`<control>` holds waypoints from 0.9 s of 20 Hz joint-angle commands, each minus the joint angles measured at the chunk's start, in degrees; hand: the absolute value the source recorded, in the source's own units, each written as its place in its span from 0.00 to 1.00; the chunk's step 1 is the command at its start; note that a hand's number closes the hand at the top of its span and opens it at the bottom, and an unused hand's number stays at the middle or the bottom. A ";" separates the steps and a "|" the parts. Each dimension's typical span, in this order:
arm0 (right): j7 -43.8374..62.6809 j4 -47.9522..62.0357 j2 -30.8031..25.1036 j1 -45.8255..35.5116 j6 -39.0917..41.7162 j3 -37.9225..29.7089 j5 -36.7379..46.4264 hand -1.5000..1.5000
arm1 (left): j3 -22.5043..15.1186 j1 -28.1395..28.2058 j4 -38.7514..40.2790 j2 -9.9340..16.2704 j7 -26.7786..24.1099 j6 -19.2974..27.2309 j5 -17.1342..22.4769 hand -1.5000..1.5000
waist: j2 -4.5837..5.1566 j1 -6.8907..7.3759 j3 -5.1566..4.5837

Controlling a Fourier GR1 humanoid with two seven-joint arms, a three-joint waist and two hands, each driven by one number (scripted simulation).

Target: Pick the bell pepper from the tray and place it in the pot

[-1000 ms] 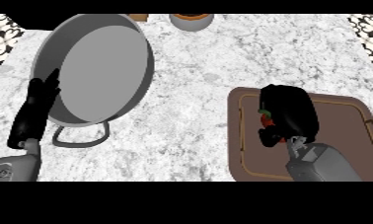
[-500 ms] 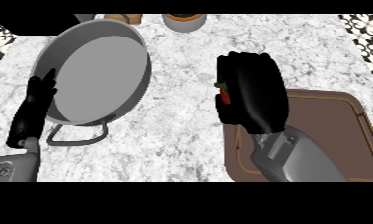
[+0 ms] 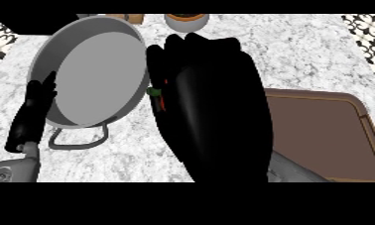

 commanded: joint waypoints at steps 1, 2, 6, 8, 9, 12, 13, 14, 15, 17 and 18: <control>6.53 1.73 1.26 -10.32 -0.07 2.79 -3.84 1.00 | -1.39 1.44 0.37 -1.76 0.06 0.42 -0.99 0.50 | 0.13 0.21 -0.21; 6.34 3.27 1.27 -15.27 2.51 -0.39 -7.16 1.00 | 0.88 -0.04 3.21 0.31 -2.25 -1.10 0.52 0.50 | 0.19 0.19 -0.24; 13.70 12.48 1.30 -23.87 0.74 1.76 -16.20 1.00 | -1.21 0.06 -0.06 -1.48 0.89 -1.14 0.06 0.50 | 0.15 1.12 -0.27; 17.47 16.24 1.31 -29.64 -0.58 2.04 -20.18 1.00 | 0.75 0.00 0.19 0.81 -0.32 -3.65 2.12 0.50 | 0.10 1.66 -0.31; 16.28 19.07 1.31 -29.38 -3.12 2.67 -21.57 1.00 | 1.46 -2.63 1.15 1.60 1.35 -2.66 1.16 0.50 | 0.27 1.19 -0.28; 15.05 28.83 1.31 -33.71 -8.63 2.49 -24.42 1.00 | 0.65 -0.17 -0.27 0.43 -0.11 -3.35 1.83 0.50 | 0.41 2.10 -0.30; 17.18 30.56 1.31 -38.13 -8.52 2.26 -27.46 1.00 | -0.56 -3.93 4.20 -1.29 -0.81 -0.61 -0.69 0.50 | 0.58 1.89 -0.39; 17.57 32.16 1.31 -36.84 -10.70 4.90 -28.93 1.00 | -0.41 -0.71 2.23 -0.89 -2.28 -2.12 0.39 0.50 | 0.49 2.34 -0.36; 17.18 35.39 1.31 -39.71 -12.03 4.92 -30.41 1.00 | -0.92 -3.93 4.81 -1.37 -0.93 -1.51 -0.42 0.50 | 0.73 2.50 -0.43; 15.36 41.07 1.31 -41.40 -14.48 5.87 -33.11 1.00 | -0.25 -3.24 3.80 -0.51 -2.24 -2.56 0.42 0.50 | 0.87 3.23 -0.46; 14.82 41.89 1.32 -41.71 -15.64 5.89 -35.35 1.00 | -0.23 -4.91 3.03 0.23 0.43 -2.55 -0.13 0.50 | 0.74 2.71 -0.37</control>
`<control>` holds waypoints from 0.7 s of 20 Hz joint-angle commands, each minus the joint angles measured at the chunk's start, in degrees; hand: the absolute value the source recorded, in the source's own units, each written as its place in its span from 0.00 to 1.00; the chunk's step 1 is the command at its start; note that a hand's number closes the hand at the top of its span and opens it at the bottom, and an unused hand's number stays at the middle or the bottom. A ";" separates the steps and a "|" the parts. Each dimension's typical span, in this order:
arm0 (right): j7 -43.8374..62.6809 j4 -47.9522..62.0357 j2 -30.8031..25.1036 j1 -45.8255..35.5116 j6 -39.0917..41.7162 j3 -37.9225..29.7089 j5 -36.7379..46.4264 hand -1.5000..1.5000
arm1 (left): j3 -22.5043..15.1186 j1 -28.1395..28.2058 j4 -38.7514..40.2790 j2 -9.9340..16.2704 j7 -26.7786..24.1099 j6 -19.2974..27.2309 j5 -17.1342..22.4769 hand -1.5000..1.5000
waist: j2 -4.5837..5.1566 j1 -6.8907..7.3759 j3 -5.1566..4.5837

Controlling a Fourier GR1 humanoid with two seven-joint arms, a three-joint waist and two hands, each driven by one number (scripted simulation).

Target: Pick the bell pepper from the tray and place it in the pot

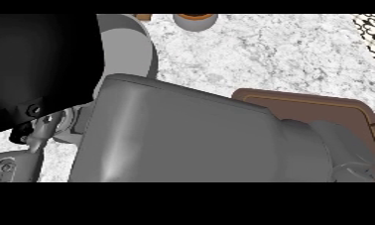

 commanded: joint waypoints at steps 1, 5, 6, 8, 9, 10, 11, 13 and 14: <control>-2.04 10.91 0.11 -5.14 -4.90 0.56 -7.37 1.00 | -0.79 0.81 -0.30 -0.78 0.61 0.05 -0.49 0.50 | 0.20 0.46 -0.12; -0.12 14.25 0.11 -5.07 -8.61 8.35 -15.02 1.00 | -0.25 0.57 2.23 -0.47 -2.05 -0.25 -0.48 0.50 | 0.41 1.47 -0.22; -3.27 16.53 0.11 -7.47 -6.48 5.37 -16.55 1.00 | -0.13 1.72 2.63 -1.60 -3.56 0.60 -0.33 0.50 | 0.34 0.72 -0.17; -4.27 18.55 0.11 -3.68 -11.17 8.93 -19.19 1.00 | -2.00 -1.00 1.25 -2.68 0.11 1.05 -1.48 0.50 | 0.67 1.49 -0.19; -4.80 20.67 0.11 -3.64 -12.73 6.34 -20.51 1.00 | -1.89 0.11 -0.18 -1.95 -0.13 -0.15 -0.86 0.50 | 0.77 2.24 -0.18; -4.41 21.17 0.11 -1.17 -13.84 8.91 -21.81 1.00 | -2.82 -0.91 -0.47 -2.42 1.27 -0.26 -1.27 0.50 | 0.87 2.36 -0.19; -3.94 22.04 0.11 -2.20 -14.70 9.63 -23.66 0.00 | -2.23 -3.18 1.88 -2.26 1.03 -0.10 -1.18 0.50 | 1.23 2.91 -0.29; -5.52 22.44 0.11 -1.76 -16.66 11.27 -27.00 0.00 | -1.25 -1.80 1.07 -1.25 0.50 -0.90 -0.45 0.50 | 0.95 3.38 -0.24; -7.74 22.69 0.11 -0.57 -18.70 11.96 -28.14 0.00 | -2.24 -3.91 0.70 -2.18 1.95 0.04 -1.41 0.50 | 1.08 3.18 -0.20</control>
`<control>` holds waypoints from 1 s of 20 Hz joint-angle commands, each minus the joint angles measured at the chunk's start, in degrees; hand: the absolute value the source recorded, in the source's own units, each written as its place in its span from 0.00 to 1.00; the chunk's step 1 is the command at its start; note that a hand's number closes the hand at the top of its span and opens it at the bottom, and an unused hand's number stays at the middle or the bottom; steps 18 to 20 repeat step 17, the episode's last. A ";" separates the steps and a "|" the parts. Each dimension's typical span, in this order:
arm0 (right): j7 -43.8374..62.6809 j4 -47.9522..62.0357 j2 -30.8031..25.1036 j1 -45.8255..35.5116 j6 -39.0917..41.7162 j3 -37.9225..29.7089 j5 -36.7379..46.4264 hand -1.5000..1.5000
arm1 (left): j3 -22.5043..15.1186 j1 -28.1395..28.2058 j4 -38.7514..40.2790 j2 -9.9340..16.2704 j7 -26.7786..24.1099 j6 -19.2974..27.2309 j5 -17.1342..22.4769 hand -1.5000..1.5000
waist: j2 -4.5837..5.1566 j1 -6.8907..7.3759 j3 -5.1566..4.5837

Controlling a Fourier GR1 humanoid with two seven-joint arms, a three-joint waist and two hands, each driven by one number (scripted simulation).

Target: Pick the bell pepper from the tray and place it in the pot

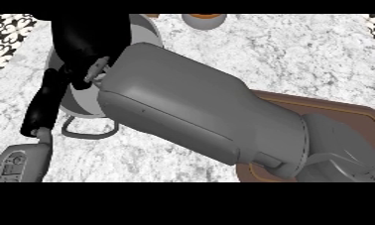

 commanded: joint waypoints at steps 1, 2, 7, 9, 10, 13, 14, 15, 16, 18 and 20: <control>-1.40 3.53 0.05 -2.18 -3.57 1.17 -7.43 0.00 | -0.67 -1.04 1.88 -0.55 0.94 -0.50 -0.20 0.50 | 0.34 1.22 -0.21; -5.51 4.65 0.05 1.31 -8.44 1.79 -6.38 0.00 | 0.04 -0.91 1.29 0.37 0.22 -1.29 0.51 0.50 | 0.55 1.23 -0.17; -9.94 2.61 0.05 3.95 -22.72 -0.42 -9.79 0.00 | -0.75 -1.19 0.26 -0.64 1.36 -0.47 -0.21 0.50 | 0.28 1.05 -0.03; -11.18 2.72 0.05 3.61 -29.06 -1.61 -9.85 0.00 | -0.68 -1.06 1.42 -0.89 0.38 -1.21 0.54 0.50 | 0.37 0.93 -0.05; -12.23 1.99 0.05 3.64 -31.17 -2.80 -10.79 0.00 | -0.87 0.35 1.01 -1.38 -0.72 -0.05 -0.27 0.50 | 0.17 0.60 -0.02; -15.15 3.04 0.04 4.61 -35.97 -3.05 -11.95 0.00 | 1.51 0.71 3.03 -0.18 -2.87 -0.38 1.01 0.50 | -0.06 -1.15 -0.03; -16.69 4.50 0.04 4.95 -36.70 -5.19 -11.65 0.00 | 0.51 2.95 2.31 -1.46 -2.68 0.97 -0.24 0.50 | -0.24 -1.92 0.04; -16.35 5.44 0.04 3.46 -38.31 -4.10 -12.01 0.00 | 1.76 1.40 3.21 0.48 -2.02 -0.78 0.72 0.50 | -0.21 -1.64 0.00; -15.96 3.62 0.04 4.91 -38.95 -4.84 -12.06 0.00 | 1.99 3.51 2.05 -0.34 -2.56 0.45 0.54 0.50 | -0.68 -2.92 0.07; -19.22 4.25 0.04 7.25 -41.31 -4.69 -12.58 0.00 | 1.88 2.78 2.04 0.15 -2.19 0.11 0.24 0.50 | -0.45 -2.74 0.08; -19.22 4.25 0.04 7.25 -41.31 -4.69 -12.58 0.00 | 1.88 2.78 2.04 0.15 -2.19 0.11 0.24 0.50 | -0.45 -2.74 0.08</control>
